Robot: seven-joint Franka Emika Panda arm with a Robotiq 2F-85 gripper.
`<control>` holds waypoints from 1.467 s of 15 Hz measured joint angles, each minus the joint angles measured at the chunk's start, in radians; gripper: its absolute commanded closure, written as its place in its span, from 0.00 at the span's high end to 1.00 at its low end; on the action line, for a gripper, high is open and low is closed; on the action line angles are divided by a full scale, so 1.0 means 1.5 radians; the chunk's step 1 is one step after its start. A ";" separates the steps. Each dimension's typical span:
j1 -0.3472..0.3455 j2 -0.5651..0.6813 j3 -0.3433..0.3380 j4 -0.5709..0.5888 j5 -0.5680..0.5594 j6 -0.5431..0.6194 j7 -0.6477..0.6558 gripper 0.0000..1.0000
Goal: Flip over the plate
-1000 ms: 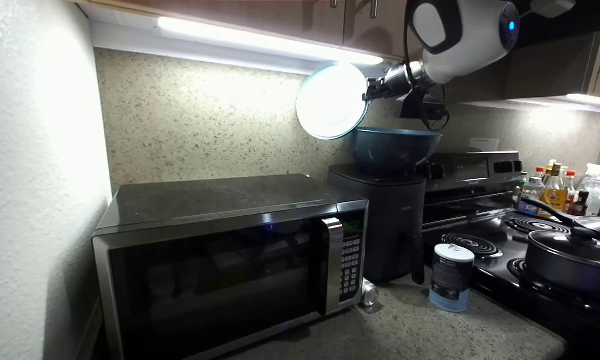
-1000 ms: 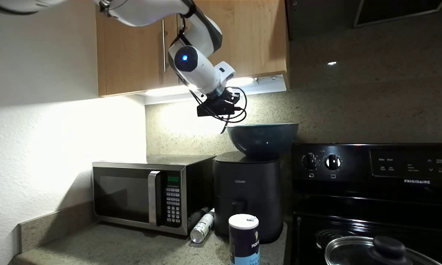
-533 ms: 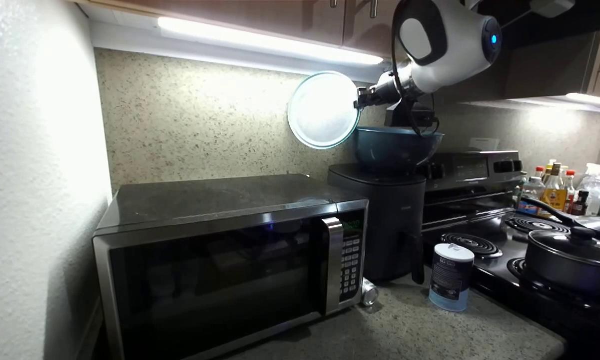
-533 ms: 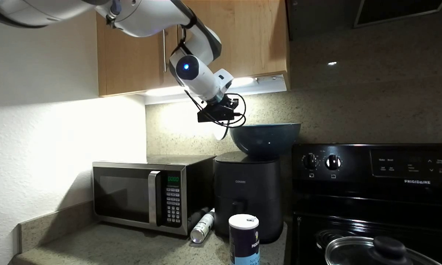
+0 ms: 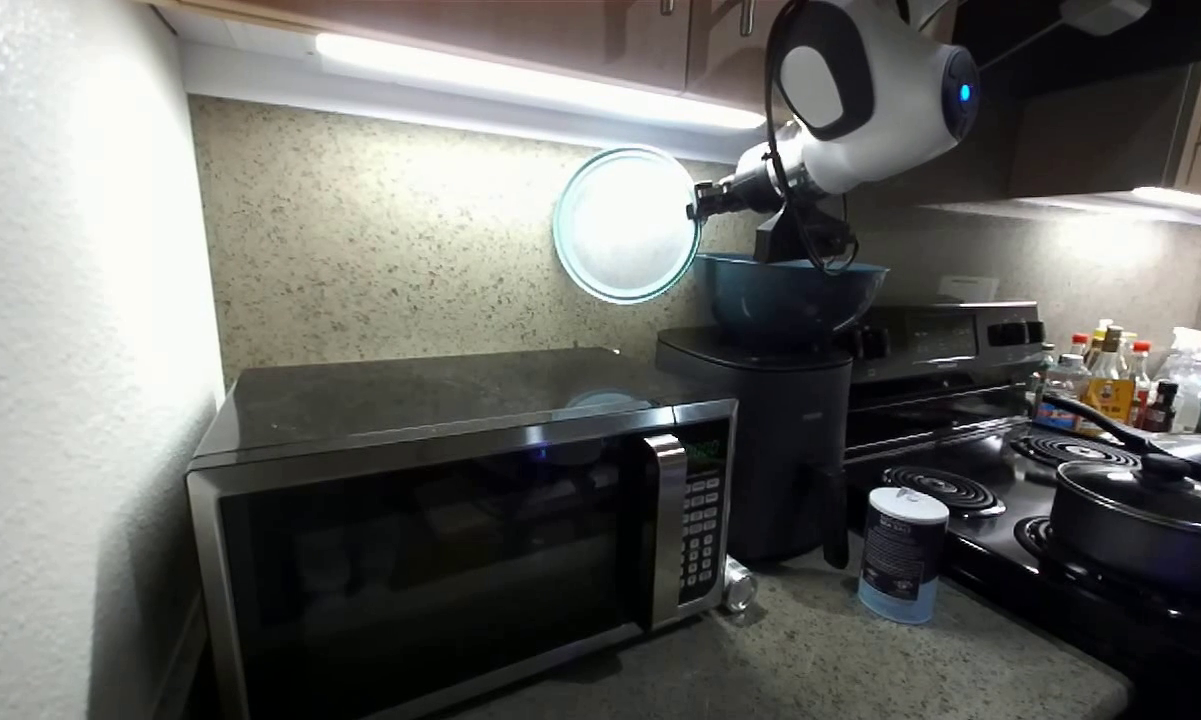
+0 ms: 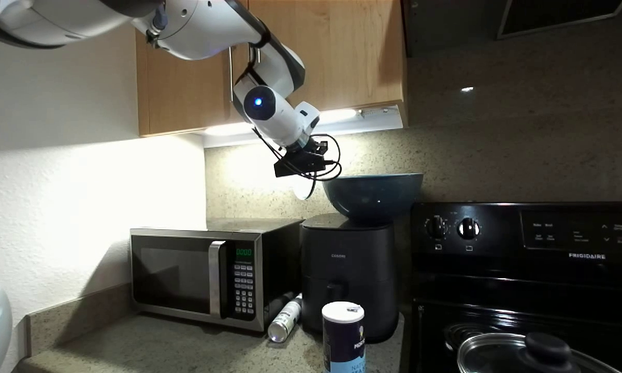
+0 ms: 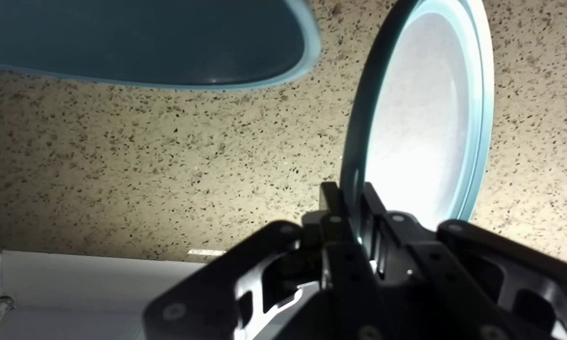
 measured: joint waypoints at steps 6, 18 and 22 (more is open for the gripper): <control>0.114 0.017 -0.147 -0.003 0.028 -0.034 -0.049 0.07; 0.219 0.001 -0.202 -0.073 -0.100 -0.048 0.042 0.07; 0.178 -0.038 -0.077 -0.173 -0.307 -0.049 0.225 0.07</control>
